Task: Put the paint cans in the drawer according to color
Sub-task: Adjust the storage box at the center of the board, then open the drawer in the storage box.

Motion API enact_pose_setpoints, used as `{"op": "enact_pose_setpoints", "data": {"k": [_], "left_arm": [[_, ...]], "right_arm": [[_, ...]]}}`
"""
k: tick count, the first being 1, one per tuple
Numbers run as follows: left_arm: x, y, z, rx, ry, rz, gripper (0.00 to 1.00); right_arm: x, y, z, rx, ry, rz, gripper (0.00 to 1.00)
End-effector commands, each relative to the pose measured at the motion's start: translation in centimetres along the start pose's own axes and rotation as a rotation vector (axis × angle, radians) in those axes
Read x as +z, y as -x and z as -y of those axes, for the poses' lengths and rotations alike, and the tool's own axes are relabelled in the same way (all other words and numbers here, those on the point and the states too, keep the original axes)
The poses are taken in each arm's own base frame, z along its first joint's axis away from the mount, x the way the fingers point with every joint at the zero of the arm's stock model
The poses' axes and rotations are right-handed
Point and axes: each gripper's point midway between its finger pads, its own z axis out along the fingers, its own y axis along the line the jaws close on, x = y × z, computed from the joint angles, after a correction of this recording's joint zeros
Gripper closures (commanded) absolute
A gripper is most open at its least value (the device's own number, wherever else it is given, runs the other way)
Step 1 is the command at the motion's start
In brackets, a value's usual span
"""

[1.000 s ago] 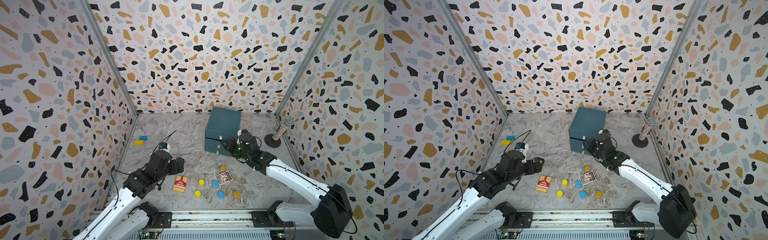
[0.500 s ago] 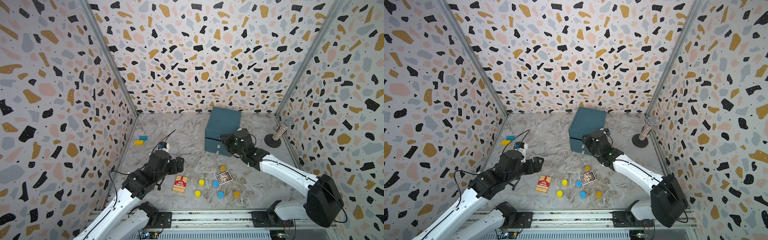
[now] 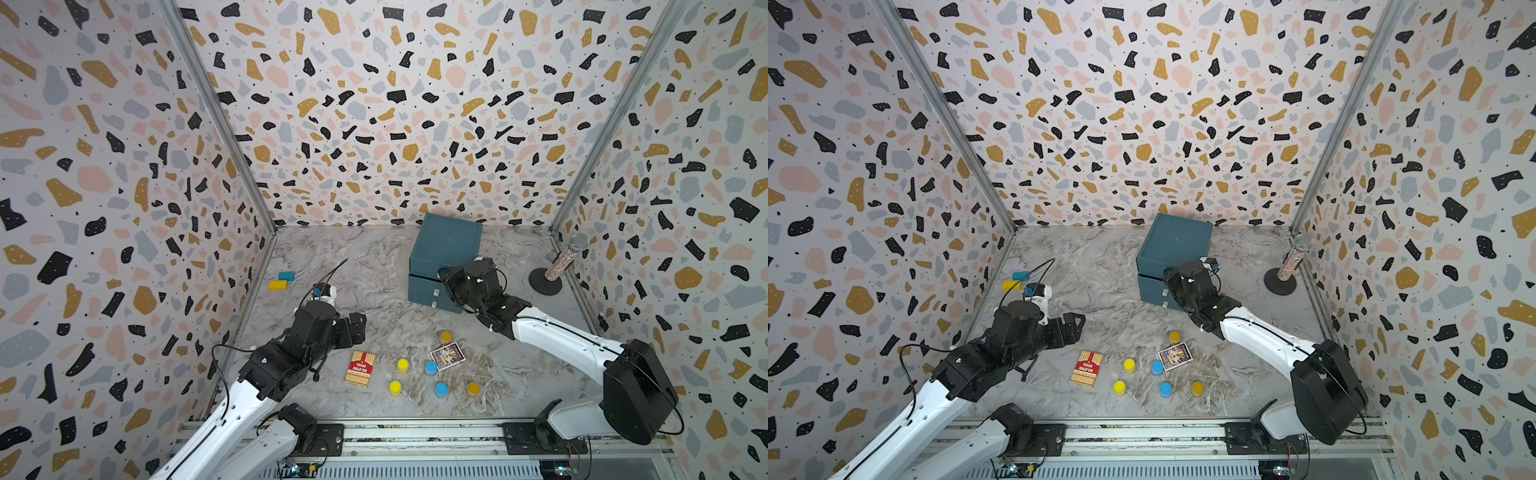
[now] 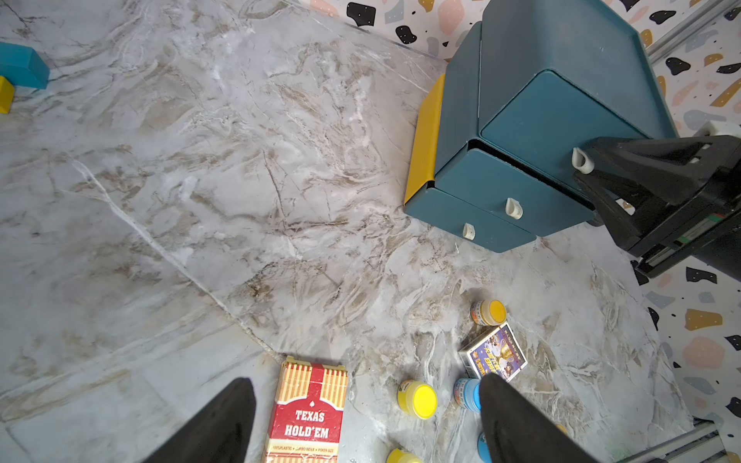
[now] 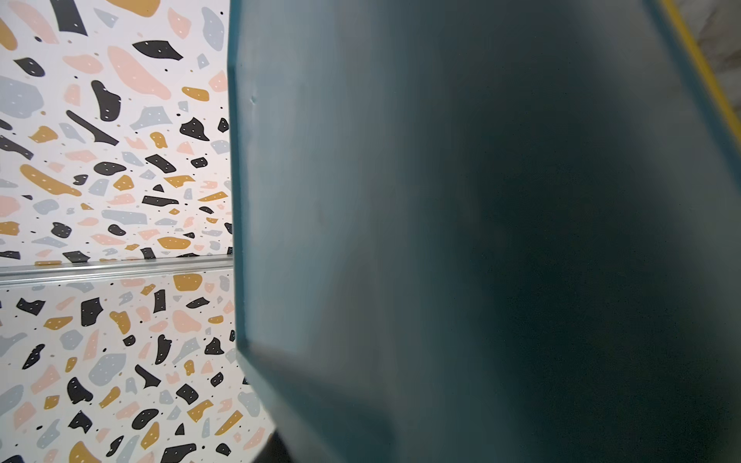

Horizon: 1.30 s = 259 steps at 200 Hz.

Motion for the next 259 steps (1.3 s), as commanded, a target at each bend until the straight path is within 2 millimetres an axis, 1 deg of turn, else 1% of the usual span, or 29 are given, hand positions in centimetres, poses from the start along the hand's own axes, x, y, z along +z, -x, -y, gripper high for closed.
{"op": "enact_pose_setpoints", "data": {"k": [1,19,33,55,70,85,105,138,169,192,207,224,238,259], "left_arm": [[-1.1,1.6,0.8,0.007,-0.022,0.052,0.1],[-1.2,1.7,0.9,0.006,-0.027,0.052,0.1],[-1.4,1.7,0.9,0.005,-0.028,0.054,0.1],[-1.6,1.7,0.9,0.004,-0.03,0.056,0.11],[-1.7,1.7,0.9,0.006,-0.03,0.057,0.11],[-1.8,1.8,0.9,0.004,-0.029,0.057,0.11],[-1.8,1.7,0.8,0.002,-0.028,0.056,0.11],[-1.7,1.8,1.0,-0.001,-0.029,0.051,0.12],[-1.8,1.8,1.0,-0.003,-0.029,0.054,0.12],[-1.9,1.9,1.0,-0.004,-0.032,0.058,0.12],[-2.0,1.9,1.1,-0.001,-0.037,0.06,0.12],[-2.1,1.8,1.0,-0.001,-0.038,0.063,0.12],[-2.2,2.0,1.0,0.0,-0.04,0.07,0.12],[-2.4,2.1,1.1,0.002,-0.046,0.075,0.12]], "right_arm": [[-0.7,1.2,-0.8,0.013,0.041,0.055,0.66],[-1.6,2.5,-0.9,-0.028,0.03,0.092,0.65],[-1.9,3.9,-1.1,-0.038,0.04,0.103,0.63],[-1.9,6.1,-0.2,-0.005,0.04,0.1,0.61],[-2.2,7.5,0.9,0.013,0.023,0.114,0.59],[-1.9,8.3,1.3,0.025,0.026,0.096,0.59],[-1.7,8.0,1.2,0.032,0.051,0.062,0.59],[-1.7,6.0,0.9,0.069,0.115,0.018,0.59],[-2.2,3.9,-0.5,0.046,0.145,0.009,0.58],[-1.9,4.2,-0.5,0.044,0.139,0.038,0.57],[-1.6,4.5,-0.8,0.041,0.147,0.052,0.57],[-0.9,4.5,-1.0,0.046,0.148,0.049,0.58],[-0.4,4.8,-0.8,0.051,0.145,0.064,0.59],[0.3,4.8,-1.5,0.047,0.155,0.056,0.61]]}}
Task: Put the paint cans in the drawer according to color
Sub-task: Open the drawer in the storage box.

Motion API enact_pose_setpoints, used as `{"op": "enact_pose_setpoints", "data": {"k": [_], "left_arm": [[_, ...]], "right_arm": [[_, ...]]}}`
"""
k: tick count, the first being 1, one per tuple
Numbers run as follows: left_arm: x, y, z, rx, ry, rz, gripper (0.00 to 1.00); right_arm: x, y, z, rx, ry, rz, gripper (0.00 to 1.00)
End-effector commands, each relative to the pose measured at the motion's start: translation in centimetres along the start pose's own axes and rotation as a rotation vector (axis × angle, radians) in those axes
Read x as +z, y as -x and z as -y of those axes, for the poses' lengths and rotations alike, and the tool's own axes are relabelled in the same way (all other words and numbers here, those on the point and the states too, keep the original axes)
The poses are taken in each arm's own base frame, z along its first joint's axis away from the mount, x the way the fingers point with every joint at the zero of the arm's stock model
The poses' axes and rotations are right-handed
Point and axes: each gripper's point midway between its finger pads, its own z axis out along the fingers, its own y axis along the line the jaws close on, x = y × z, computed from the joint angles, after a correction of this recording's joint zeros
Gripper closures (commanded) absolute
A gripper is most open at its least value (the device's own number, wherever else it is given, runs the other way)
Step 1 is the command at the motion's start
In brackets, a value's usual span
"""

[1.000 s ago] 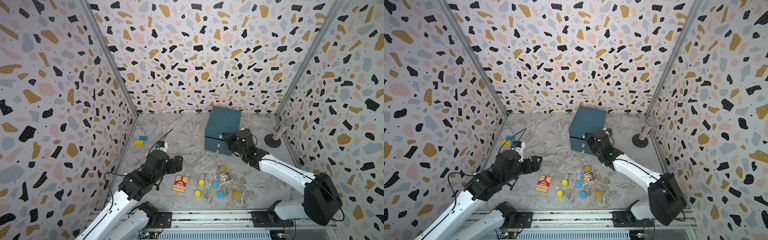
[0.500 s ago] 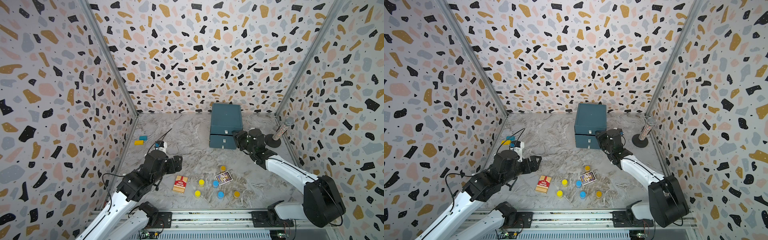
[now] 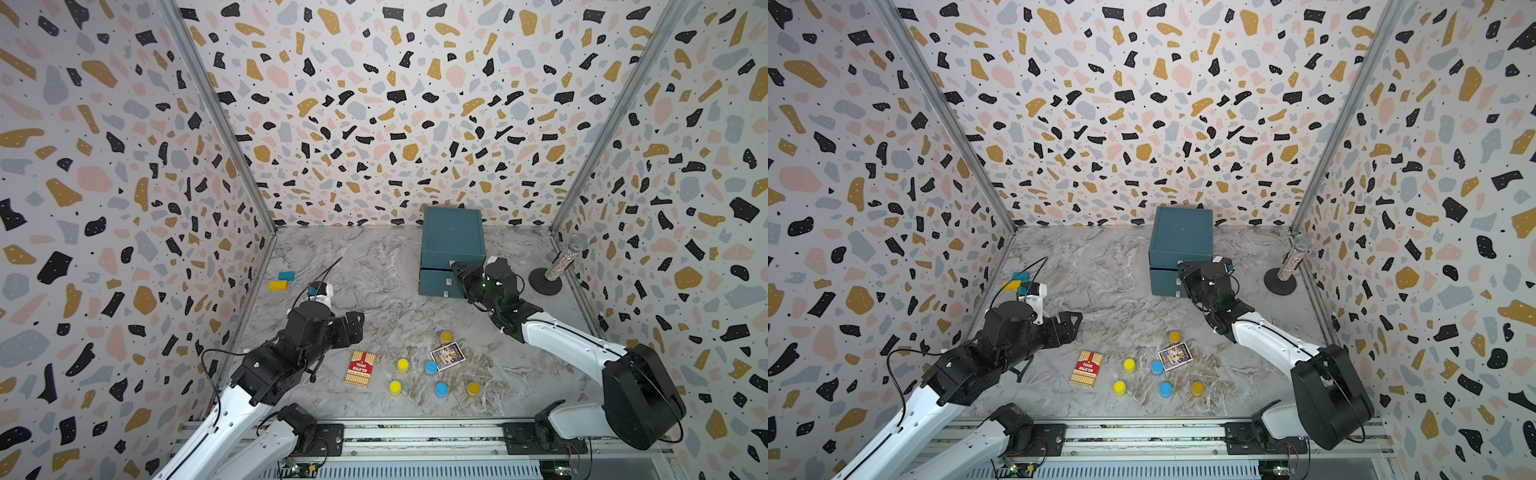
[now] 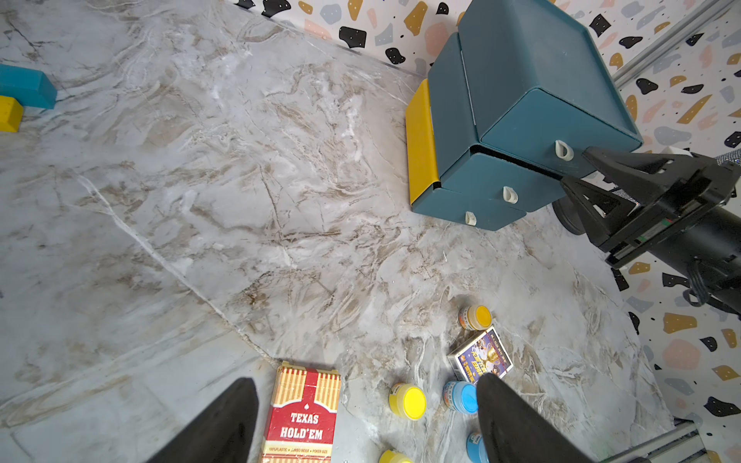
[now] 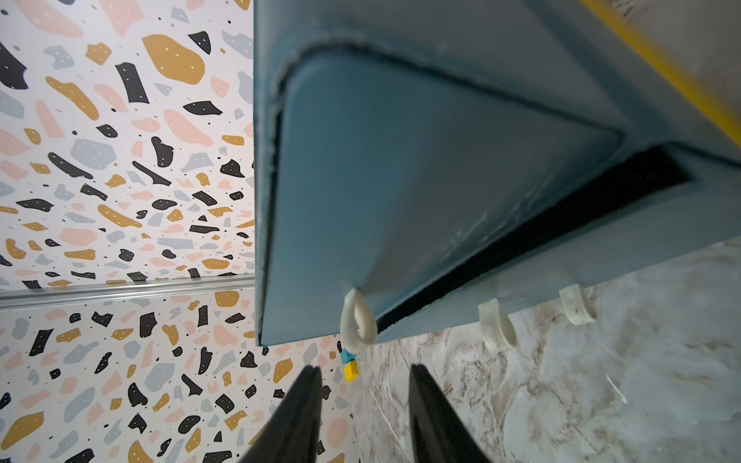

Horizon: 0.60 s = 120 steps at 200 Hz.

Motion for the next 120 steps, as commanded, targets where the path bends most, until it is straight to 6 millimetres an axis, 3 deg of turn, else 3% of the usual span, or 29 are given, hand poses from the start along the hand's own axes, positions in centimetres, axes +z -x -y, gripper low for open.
{"op": "enact_pose_setpoints", "data": {"k": [1,61,120], "left_arm": [[-1.0,1.2,0.6,0.006,-0.02,0.039,0.12],[-1.4,1.4,0.7,0.013,-0.023,0.052,0.12],[-1.5,1.4,0.7,0.018,-0.023,0.048,0.12]], "right_arm": [[0.6,0.8,-2.8,0.003,0.067,0.026,0.61],[0.8,1.3,-2.9,0.005,0.053,0.053,0.73],[1.3,2.0,-2.5,0.007,0.049,0.07,0.96]]}}
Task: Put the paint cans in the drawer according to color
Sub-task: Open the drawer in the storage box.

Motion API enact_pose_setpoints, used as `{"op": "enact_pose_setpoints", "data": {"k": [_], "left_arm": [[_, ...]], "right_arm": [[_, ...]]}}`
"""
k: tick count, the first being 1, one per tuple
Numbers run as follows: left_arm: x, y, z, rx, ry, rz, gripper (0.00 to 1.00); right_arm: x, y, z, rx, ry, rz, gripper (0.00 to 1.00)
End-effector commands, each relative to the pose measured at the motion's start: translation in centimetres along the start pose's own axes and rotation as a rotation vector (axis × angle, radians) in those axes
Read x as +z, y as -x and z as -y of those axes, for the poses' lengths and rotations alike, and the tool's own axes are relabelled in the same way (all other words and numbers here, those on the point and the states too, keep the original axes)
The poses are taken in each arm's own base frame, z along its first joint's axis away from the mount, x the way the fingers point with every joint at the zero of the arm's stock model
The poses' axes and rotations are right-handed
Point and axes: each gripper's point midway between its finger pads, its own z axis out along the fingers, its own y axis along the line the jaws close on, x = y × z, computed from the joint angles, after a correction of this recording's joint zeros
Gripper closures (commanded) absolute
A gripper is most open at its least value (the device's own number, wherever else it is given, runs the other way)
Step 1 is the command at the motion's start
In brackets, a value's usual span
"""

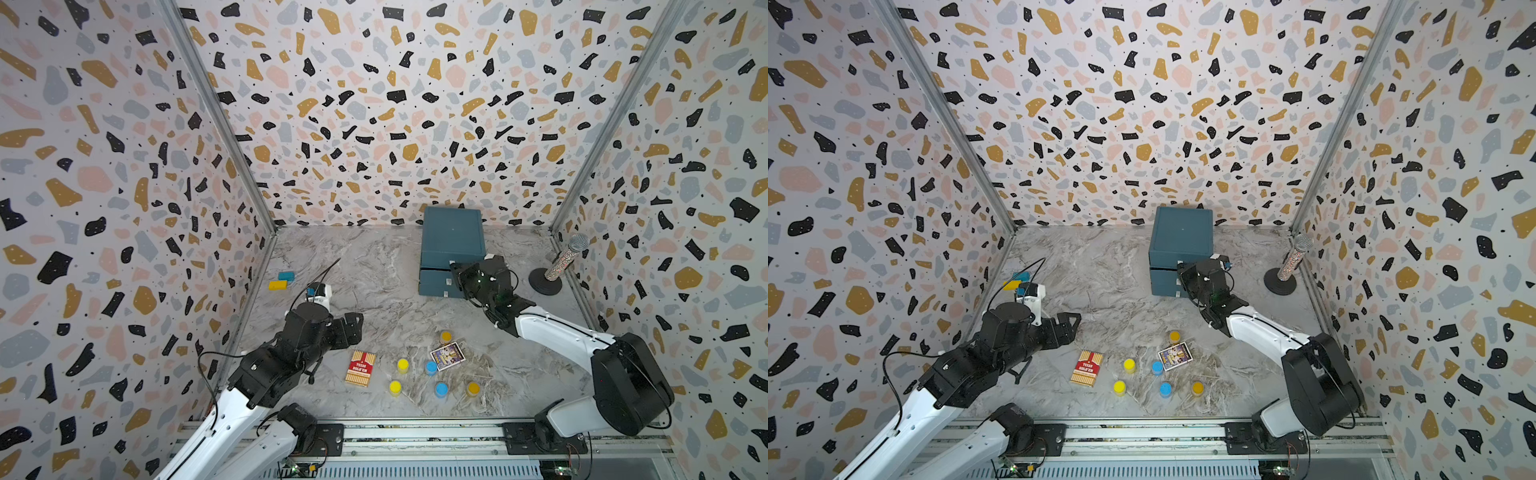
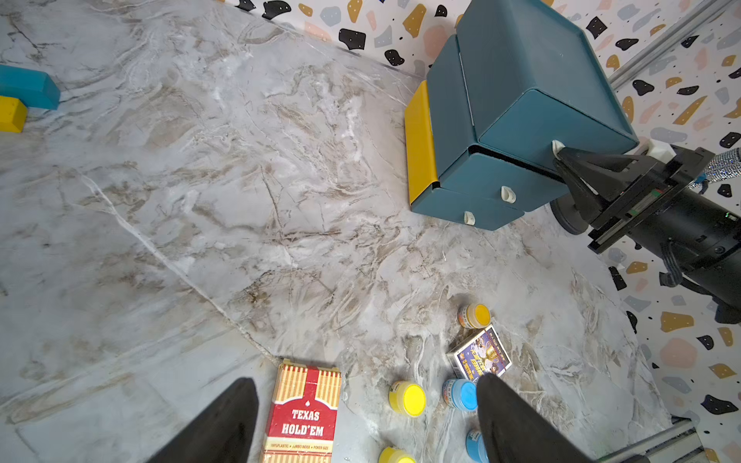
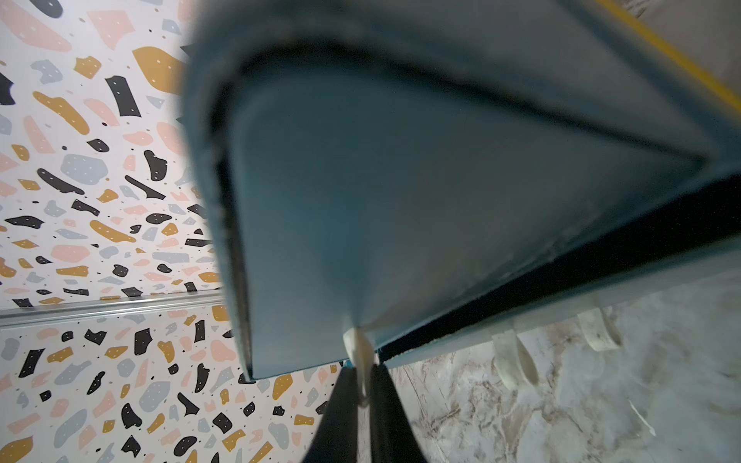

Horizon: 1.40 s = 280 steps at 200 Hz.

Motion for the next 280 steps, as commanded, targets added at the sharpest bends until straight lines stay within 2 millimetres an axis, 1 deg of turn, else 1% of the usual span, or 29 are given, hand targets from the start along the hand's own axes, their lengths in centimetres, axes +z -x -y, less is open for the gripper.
{"op": "enact_pose_setpoints", "data": {"k": [1,9,41,55,71,96,125,139,176,198,228,250,266,280], "left_arm": [[-1.1,1.5,0.8,0.013,-0.022,0.048,0.12],[-1.1,1.5,0.8,0.014,-0.021,0.047,0.12],[-1.1,1.5,0.7,0.016,-0.017,0.047,0.12],[-1.0,1.5,0.7,0.017,-0.015,0.045,0.12],[-1.0,1.6,0.7,0.017,-0.013,0.043,0.12],[-1.0,1.6,0.7,0.018,-0.012,0.045,0.12],[-1.1,1.8,0.8,0.021,-0.013,0.049,0.12],[-1.1,1.9,0.8,0.021,-0.011,0.049,0.12],[-1.1,1.9,0.9,0.021,-0.016,0.05,0.12],[-1.1,1.9,0.9,0.02,-0.015,0.05,0.12],[-1.1,1.8,0.9,0.018,-0.017,0.047,0.12],[-1.2,2.0,0.9,0.016,-0.015,0.052,0.12],[-1.2,1.9,0.9,0.018,-0.015,0.05,0.12],[-1.2,1.9,0.9,0.016,-0.017,0.052,0.12]], "right_arm": [[-0.2,1.3,-2.4,-0.005,0.055,0.042,0.96],[-0.2,1.5,-2.7,-0.009,0.061,0.045,1.0],[-1.0,1.3,-2.9,-0.015,0.063,0.029,1.0],[-1.5,1.0,-2.5,-0.011,0.059,0.016,1.0],[-2.4,0.7,-2.1,-0.01,0.051,0.001,1.0],[-4.1,0.1,-2.2,-0.018,0.054,-0.024,1.0],[-5.7,-0.6,-1.8,-0.02,0.048,-0.047,1.0],[-6.4,-1.0,-1.3,-0.025,0.035,-0.061,1.0],[-7.9,-2.4,1.2,-0.013,-0.003,-0.112,1.0],[-9.3,-3.0,1.8,-0.025,-0.014,-0.131,1.0],[-11.0,-3.1,2.4,-0.048,-0.035,-0.138,1.0],[-11.5,-3.5,3.2,-0.051,-0.058,-0.164,1.0],[-11.6,-3.9,3.8,-0.051,-0.069,-0.184,1.0],[-11.6,-4.1,3.9,-0.05,-0.07,-0.195,1.0]]}}
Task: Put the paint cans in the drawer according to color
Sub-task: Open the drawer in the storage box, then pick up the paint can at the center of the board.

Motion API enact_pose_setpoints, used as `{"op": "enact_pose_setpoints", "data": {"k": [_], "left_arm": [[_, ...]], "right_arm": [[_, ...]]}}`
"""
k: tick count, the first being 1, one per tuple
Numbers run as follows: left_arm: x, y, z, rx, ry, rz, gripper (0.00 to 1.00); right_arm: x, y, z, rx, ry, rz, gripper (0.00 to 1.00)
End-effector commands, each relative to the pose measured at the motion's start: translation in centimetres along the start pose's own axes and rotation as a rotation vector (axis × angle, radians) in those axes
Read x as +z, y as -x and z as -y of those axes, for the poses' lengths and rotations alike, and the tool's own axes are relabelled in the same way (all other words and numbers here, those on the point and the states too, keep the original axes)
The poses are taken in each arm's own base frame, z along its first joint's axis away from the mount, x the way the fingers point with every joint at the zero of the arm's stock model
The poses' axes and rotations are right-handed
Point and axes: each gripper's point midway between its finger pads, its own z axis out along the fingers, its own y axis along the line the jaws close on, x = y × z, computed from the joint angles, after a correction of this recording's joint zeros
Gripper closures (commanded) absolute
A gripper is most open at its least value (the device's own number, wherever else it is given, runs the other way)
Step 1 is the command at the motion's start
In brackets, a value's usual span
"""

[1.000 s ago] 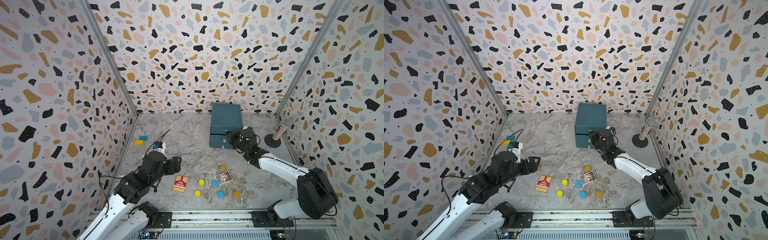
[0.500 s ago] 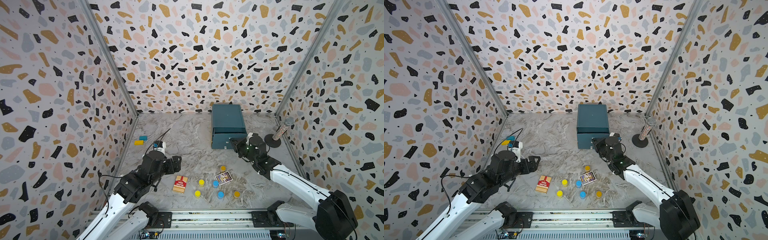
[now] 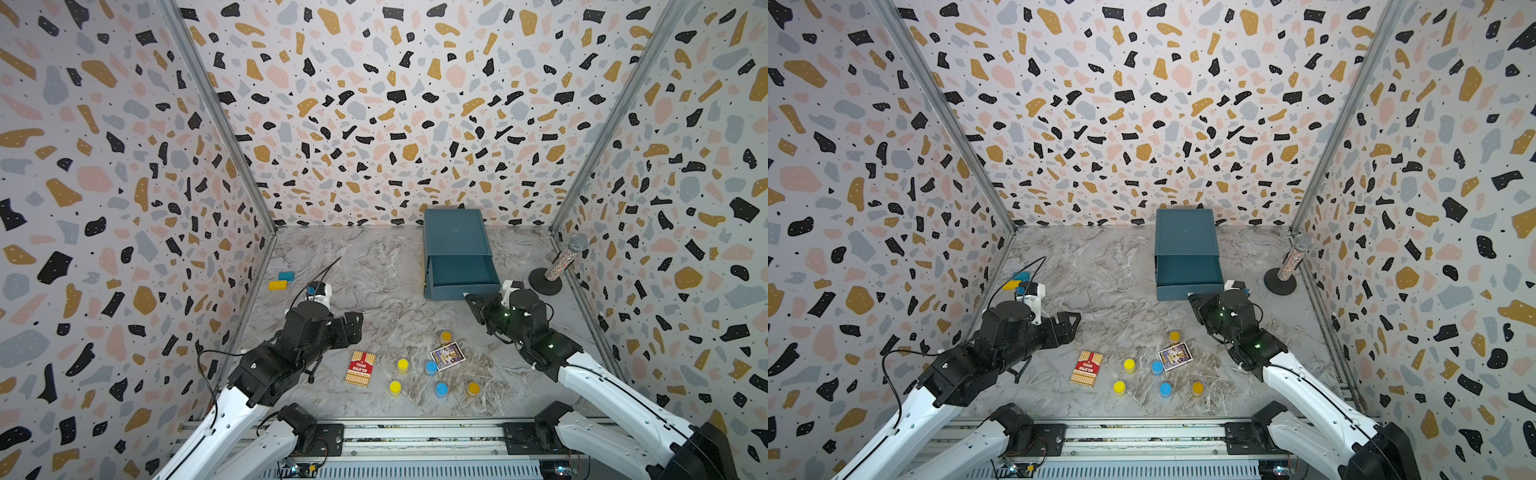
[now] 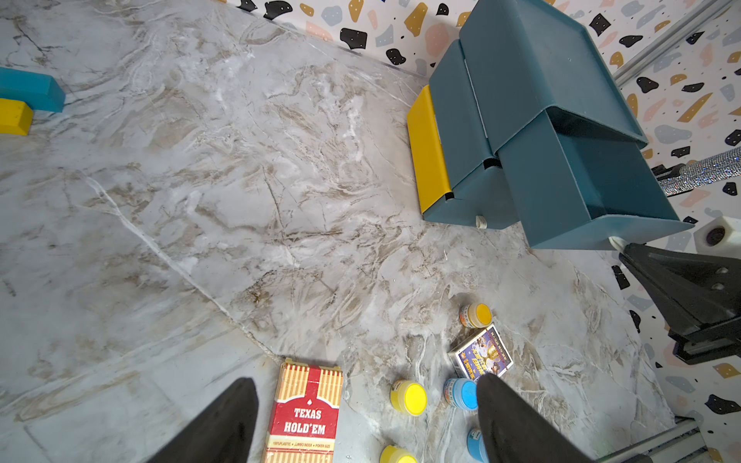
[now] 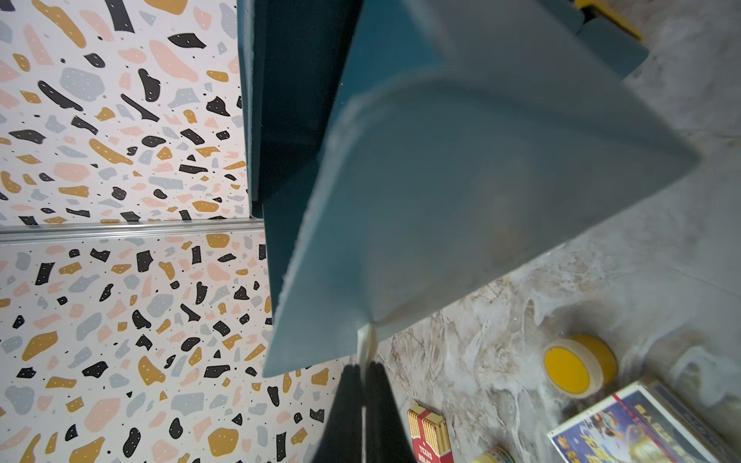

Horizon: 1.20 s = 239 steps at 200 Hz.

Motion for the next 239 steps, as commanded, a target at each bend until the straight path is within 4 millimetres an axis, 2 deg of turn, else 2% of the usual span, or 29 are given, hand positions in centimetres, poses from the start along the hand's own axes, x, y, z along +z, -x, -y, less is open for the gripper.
{"op": "enact_pose_setpoints", "data": {"k": [1,45,88,107,118,126,155,176,198,221,239], "left_arm": [[-1.2,1.7,0.9,0.004,-0.025,0.056,0.12],[-1.2,1.8,0.9,0.001,-0.027,0.057,0.12],[-1.2,1.7,0.9,0.001,-0.027,0.054,0.12],[-1.2,1.7,0.9,0.002,-0.024,0.054,0.12],[-1.2,1.7,0.9,0.003,-0.024,0.054,0.11],[-1.2,1.7,0.8,0.002,-0.023,0.052,0.11],[-1.1,1.6,0.8,0.003,-0.021,0.051,0.11],[-1.1,1.6,0.7,0.005,-0.018,0.05,0.11],[-1.0,1.5,0.7,0.006,-0.017,0.048,0.11],[-1.0,1.5,0.7,0.006,-0.015,0.048,0.11],[-1.0,1.6,0.6,0.004,-0.012,0.051,0.11]], "right_arm": [[-0.2,-0.9,1.0,-0.015,-0.03,-0.038,1.0],[-0.7,-0.9,1.0,-0.03,-0.038,-0.039,1.0],[-0.3,-1.1,1.3,-0.043,-0.06,-0.056,1.0],[-0.2,-1.3,2.1,-0.077,-0.115,-0.073,0.62],[-0.5,-1.3,2.4,-0.106,-0.143,-0.074,0.5],[-0.7,-1.1,2.6,-0.132,-0.158,-0.07,0.46],[-2.0,-0.7,3.3,-0.263,-0.229,-0.061,0.45],[-3.0,-0.6,4.1,-0.433,-0.302,-0.071,0.46],[-3.7,-0.9,6.0,-0.63,-0.416,-0.089,0.46],[-3.5,-2.3,8.1,-0.81,-0.491,-0.122,0.47],[-2.5,-3.8,8.9,-0.895,-0.457,-0.14,0.48]]}}
